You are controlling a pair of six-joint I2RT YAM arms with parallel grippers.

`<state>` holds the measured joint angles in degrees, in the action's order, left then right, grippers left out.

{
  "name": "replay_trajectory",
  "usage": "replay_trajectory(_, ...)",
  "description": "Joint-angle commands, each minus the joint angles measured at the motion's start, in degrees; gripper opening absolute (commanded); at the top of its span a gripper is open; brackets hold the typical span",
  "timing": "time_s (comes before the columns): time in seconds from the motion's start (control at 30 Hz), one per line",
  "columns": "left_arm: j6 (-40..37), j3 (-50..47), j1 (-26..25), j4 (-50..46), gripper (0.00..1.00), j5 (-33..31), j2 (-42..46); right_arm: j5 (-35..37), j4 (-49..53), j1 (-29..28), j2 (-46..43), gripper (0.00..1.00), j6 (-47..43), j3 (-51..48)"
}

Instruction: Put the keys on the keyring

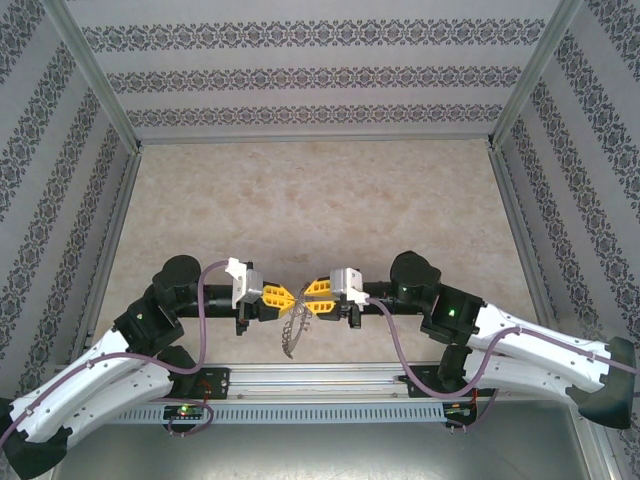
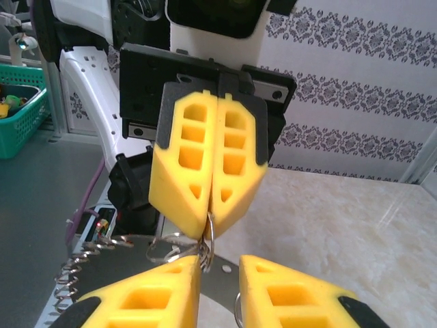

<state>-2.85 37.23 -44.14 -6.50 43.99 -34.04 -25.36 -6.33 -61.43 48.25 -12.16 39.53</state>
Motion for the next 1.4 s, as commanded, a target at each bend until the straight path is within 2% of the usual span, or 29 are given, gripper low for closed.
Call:
replay_trajectory(0.0, 0.8, -0.3, -0.1, 6.1, 0.00, 2.1, 0.9, -0.9, -2.1, 0.8, -0.5, 0.22, 1.8, -1.4)
replay_trajectory(0.43, 0.7, -0.4, -0.1, 6.2, 0.00, 2.0, 1.0, -5.6, -6.1, 1.1, 0.5, 0.21, 3.7, -1.6)
replay_trajectory(0.83, 0.8, -0.5, -0.1, 6.9, 0.00, 2.6, 0.6, -5.0, -7.2, 1.0, 3.6, 0.19, 4.4, -0.6)
replay_trajectory(0.87, 0.8, -0.6, -0.1, 6.9, 0.00, 2.5, 0.6, -4.8, -7.2, 1.0, 3.8, 0.18, 4.4, -0.4)
replay_trajectory(1.0, 0.6, -0.6, -0.1, 6.3, 0.00, 2.2, 0.6, -4.3, -6.8, 1.0, 3.7, 0.00, 3.8, -0.4)
replay_trajectory(1.17, -1.3, 0.9, -0.1, 1.6, 0.00, 0.0, -0.2, -1.7, -3.2, 1.1, 2.6, 0.00, 1.8, 0.7)
replay_trajectory(1.2, -2.1, 1.5, -0.1, -0.2, 0.04, -1.2, -0.2, -0.4, -0.7, 1.0, 2.5, 0.00, 0.7, 1.7)
replay_trajectory(1.3, -5.2, 3.8, -0.2, -6.6, 0.27, -5.8, 0.2, 4.8, 11.9, 1.0, 3.0, 0.00, -4.7, 6.7)
replay_trajectory(1.37, -7.4, 5.5, -0.2, -10.8, 0.34, -8.5, 0.4, 8.0, 19.6, 0.7, 4.2, 0.00, -7.9, 10.4)
